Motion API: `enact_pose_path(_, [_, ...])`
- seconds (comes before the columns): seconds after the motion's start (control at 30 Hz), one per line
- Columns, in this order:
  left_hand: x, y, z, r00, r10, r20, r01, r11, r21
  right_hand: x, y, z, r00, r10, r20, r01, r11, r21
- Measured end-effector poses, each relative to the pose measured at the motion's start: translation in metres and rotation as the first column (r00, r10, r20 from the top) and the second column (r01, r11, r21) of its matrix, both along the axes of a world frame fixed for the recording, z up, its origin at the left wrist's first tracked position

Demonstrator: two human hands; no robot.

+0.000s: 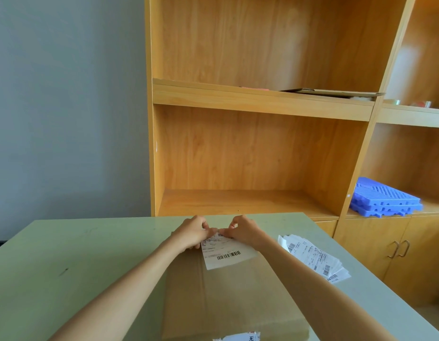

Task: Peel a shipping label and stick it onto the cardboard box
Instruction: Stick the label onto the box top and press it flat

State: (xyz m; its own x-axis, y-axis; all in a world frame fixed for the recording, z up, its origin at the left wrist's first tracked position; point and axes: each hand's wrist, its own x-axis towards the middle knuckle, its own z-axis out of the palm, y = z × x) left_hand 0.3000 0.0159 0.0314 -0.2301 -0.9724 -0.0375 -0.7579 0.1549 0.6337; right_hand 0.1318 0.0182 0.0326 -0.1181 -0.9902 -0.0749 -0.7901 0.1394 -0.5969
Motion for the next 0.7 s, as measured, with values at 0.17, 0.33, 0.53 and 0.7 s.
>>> enact_pose_path(0.17, [-0.0026, 0.0037, 0.0003, 0.995, 0.019, 0.103, -0.01, 0.997, -0.078, 0.0004, -0.0031, 0.001, 1.0, 0.004, -0.026, -0.004, 1.0, 0.013])
enact_pose_path(0.33, [-0.0043, 0.0032, 0.0003, 0.982, 0.037, 0.184, -0.018, 0.995, -0.102, 0.003, -0.0024, 0.0031, 0.994, 0.041, -0.103, -0.039, 0.999, 0.019])
enact_pose_path(0.53, [-0.0043, 0.0025, 0.0014, 0.974, 0.03, 0.224, -0.009, 0.996, -0.093, 0.0048, -0.0057, 0.0032, 0.987, 0.059, -0.148, -0.054, 0.998, 0.038])
enact_pose_path(0.7, [-0.0044, 0.0009, 0.0018, 0.969, 0.027, 0.245, -0.006, 0.996, -0.085, 0.0053, -0.0056, 0.0035, 0.984, 0.055, -0.168, -0.048, 0.998, 0.045])
